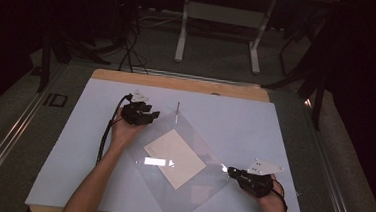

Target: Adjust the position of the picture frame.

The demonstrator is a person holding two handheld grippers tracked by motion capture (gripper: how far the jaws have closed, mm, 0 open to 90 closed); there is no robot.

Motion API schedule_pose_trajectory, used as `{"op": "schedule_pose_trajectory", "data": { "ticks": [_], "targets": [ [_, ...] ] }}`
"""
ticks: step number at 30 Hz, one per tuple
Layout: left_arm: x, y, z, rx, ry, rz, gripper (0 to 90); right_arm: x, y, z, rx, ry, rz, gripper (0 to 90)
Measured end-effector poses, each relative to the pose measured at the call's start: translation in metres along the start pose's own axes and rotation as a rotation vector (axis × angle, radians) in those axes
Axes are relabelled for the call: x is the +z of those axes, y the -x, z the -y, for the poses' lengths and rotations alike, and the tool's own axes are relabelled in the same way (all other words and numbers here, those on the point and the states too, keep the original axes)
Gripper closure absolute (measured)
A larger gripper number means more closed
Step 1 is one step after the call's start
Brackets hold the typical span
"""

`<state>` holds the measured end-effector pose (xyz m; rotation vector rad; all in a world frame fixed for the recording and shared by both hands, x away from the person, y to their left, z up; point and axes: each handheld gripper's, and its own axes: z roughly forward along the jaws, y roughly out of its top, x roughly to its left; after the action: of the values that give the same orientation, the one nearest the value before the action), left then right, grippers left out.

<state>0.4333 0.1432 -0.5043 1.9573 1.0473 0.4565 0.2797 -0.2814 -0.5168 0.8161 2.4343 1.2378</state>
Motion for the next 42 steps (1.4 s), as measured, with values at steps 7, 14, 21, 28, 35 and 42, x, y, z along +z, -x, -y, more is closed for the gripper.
{"op": "schedule_pose_trajectory", "data": {
  "ticks": [7,14,21,28,35,42],
  "targets": [
    [0.011,0.002,-0.005,0.016,0.006,0.020,54.1,0.000,0.002,0.002,0.003,0.004,-0.011,84.1],
    [0.018,0.000,-0.007,0.021,0.004,0.044,54.2,0.001,0.001,0.002,0.000,-0.002,-0.003,85.0],
    [0.028,0.004,-0.019,0.046,0.007,0.057,55.9,0.001,0.000,0.002,-0.004,-0.005,0.002,85.1],
    [0.042,0.010,-0.030,0.074,-0.010,0.060,60.1,0.001,0.000,0.002,0.000,-0.004,0.003,85.1],
    [0.058,0.019,-0.031,0.062,0.008,0.093,64.7,0.001,-0.001,0.002,0.000,-0.004,0.006,85.1],
    [0.079,0.029,-0.035,0.089,-0.036,0.081,70.3,0.000,-0.001,0.003,0.003,-0.003,0.009,85.1]
  ]
}}
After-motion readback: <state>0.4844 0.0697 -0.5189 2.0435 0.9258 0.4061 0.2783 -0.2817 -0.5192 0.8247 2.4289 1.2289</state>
